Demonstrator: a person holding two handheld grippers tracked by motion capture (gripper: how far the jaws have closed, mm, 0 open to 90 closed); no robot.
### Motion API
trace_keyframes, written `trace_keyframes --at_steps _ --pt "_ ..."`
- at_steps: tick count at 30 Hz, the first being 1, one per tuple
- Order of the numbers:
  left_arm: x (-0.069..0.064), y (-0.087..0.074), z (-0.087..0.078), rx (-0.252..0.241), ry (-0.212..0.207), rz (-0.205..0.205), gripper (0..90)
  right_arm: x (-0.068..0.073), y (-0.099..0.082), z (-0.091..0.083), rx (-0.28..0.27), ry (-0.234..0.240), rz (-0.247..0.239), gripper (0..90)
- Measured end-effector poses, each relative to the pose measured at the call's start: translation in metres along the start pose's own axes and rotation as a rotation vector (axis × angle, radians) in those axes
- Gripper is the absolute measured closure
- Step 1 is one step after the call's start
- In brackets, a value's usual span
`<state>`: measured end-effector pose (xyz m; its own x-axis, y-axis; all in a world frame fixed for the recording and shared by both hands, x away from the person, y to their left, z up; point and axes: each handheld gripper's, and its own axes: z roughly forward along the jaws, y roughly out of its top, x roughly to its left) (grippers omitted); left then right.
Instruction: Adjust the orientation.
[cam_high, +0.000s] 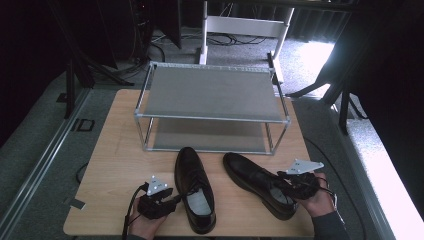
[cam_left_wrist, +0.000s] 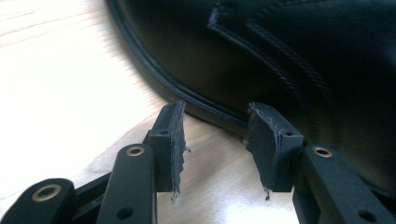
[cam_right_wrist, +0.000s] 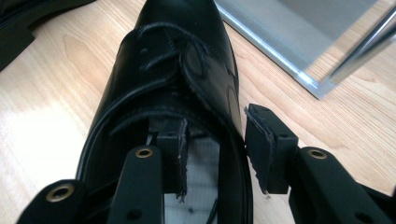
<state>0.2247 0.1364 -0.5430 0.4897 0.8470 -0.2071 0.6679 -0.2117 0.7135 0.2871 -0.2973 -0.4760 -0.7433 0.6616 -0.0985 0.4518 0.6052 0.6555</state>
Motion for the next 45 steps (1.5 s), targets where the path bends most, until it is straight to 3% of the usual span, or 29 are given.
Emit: trace_keyframes --at_steps 3,4,6,10,19,30,33,37,39,45 --pt "0.002 0.001 0.002 0.004 -0.005 -0.009 56.9 0.000 0.002 0.005 0.000 -0.003 0.001 62.6" --pt "0.003 0.001 0.003 0.008 -0.018 -0.015 57.0 0.002 0.002 0.008 -0.013 -0.022 -0.006 71.7" --pt "0.004 0.002 0.004 0.007 -0.029 -0.013 58.5 0.002 0.002 0.008 -0.022 -0.038 -0.007 76.4" --pt "0.002 0.006 0.009 0.010 -0.049 -0.009 64.7 0.002 0.002 0.007 -0.046 -0.042 0.004 80.3" --pt "-0.016 0.017 0.027 0.017 -0.104 0.043 65.9 0.000 0.010 0.007 -0.051 -0.075 -0.001 80.9" --pt "-0.033 0.030 0.046 0.023 -0.144 0.070 65.6 -0.002 0.030 0.012 -0.084 -0.122 0.012 81.7" --pt "-0.038 0.033 0.052 0.023 -0.155 0.081 65.6 0.004 0.036 0.022 -0.050 -0.160 -0.016 81.7" --pt "-0.042 0.037 0.058 0.024 -0.168 0.086 65.6 0.012 0.040 0.030 -0.058 -0.211 -0.032 82.0" --pt "-0.044 0.038 0.060 0.026 -0.168 0.091 65.1 0.012 0.042 0.032 -0.066 -0.207 -0.010 82.1" --pt "-0.049 0.040 0.063 0.031 -0.191 0.088 65.3 0.023 0.045 0.039 -0.035 -0.191 -0.060 82.1"
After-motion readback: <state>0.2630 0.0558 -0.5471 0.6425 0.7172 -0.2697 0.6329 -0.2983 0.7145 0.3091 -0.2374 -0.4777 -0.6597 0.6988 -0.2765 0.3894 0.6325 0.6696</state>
